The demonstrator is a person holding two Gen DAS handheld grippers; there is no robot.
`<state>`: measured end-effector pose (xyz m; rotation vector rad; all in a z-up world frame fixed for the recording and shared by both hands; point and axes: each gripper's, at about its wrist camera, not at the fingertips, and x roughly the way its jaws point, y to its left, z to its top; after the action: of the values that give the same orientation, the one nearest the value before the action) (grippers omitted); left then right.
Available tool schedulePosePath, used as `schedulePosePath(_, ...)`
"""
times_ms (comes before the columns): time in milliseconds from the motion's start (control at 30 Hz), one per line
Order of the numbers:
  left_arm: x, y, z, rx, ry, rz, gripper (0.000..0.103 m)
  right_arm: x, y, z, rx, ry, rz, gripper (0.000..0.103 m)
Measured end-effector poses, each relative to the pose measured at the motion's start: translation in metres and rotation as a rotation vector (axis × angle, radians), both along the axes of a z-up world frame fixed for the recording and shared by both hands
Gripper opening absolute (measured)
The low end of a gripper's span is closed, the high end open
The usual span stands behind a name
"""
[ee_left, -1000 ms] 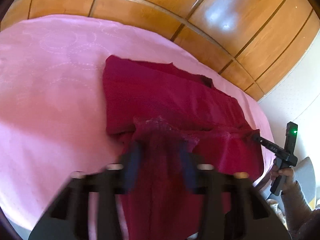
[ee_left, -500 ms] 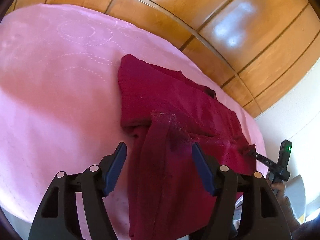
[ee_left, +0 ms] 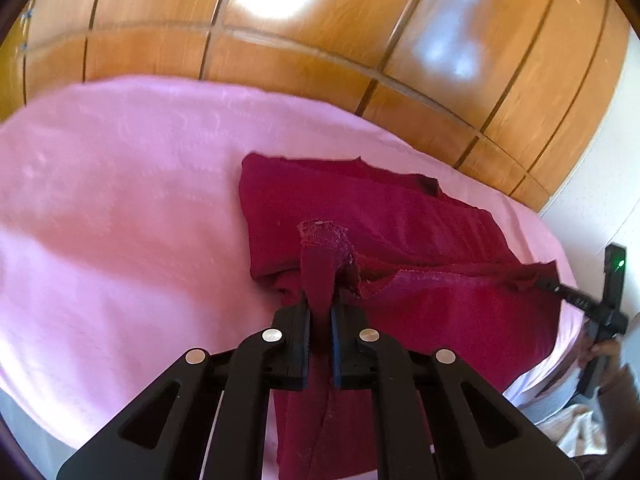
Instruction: Fold small clothes
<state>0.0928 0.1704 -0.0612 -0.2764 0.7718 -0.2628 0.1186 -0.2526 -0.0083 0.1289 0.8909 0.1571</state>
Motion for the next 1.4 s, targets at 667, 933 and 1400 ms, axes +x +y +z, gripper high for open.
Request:
schedulePosePath(667, 0.127, 0.000, 0.045, 0.017, -0.098, 0.047, 0.007, 0.133, -0.022, 0.029, 0.102, -0.074, -0.109, 0.007)
schedulePosePath(933, 0.212, -0.013, -0.005, 0.095, 0.051, 0.066, 0.007, 0.204, -0.021, -0.031, 0.043, 0.089, -0.163, 0.007)
schedulePosePath(1400, 0.169, -0.028, 0.003, 0.228, 0.017, 0.180, 0.012, 0.167, 0.009, 0.002, -0.080, -0.080, -0.099, 0.066)
